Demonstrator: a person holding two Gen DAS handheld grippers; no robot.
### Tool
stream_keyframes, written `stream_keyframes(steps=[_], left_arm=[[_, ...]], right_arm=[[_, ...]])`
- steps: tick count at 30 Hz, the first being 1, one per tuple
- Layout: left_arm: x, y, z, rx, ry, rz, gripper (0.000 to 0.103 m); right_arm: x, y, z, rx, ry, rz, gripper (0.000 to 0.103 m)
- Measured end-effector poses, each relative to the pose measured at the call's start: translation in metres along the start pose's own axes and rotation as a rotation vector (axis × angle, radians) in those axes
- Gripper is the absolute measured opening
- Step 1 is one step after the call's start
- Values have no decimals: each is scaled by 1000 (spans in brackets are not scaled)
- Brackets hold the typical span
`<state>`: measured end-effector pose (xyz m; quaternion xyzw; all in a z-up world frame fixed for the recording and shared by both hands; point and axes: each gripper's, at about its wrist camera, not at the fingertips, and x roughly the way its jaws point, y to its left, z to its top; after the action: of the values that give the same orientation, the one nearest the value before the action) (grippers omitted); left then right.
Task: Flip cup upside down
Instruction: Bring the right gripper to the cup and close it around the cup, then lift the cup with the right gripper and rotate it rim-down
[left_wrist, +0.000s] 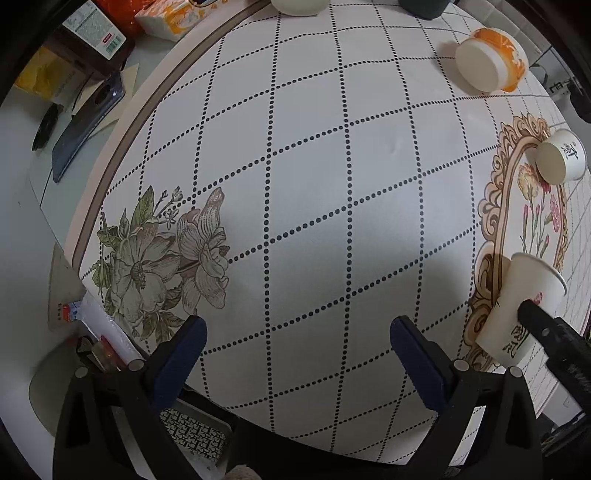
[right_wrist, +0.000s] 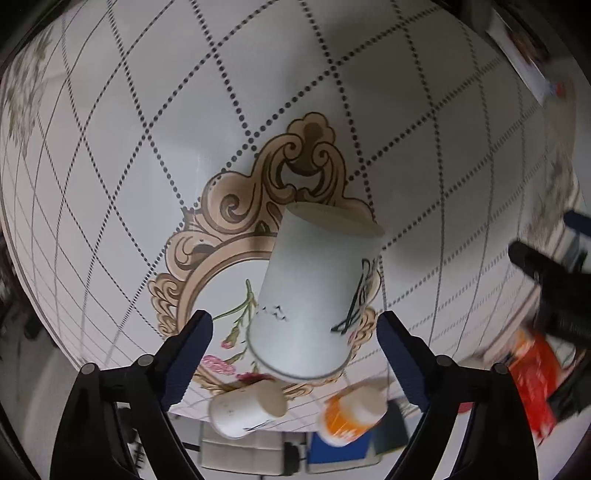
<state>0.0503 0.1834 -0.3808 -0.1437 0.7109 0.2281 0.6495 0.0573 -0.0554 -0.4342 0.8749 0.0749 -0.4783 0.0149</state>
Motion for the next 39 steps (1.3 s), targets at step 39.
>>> stream_keyframes(steps=[39], left_arm=[[-18, -21, 28, -3, 27, 55, 102]], right_arm=[[27, -79, -2, 435, -50, 156, 67]])
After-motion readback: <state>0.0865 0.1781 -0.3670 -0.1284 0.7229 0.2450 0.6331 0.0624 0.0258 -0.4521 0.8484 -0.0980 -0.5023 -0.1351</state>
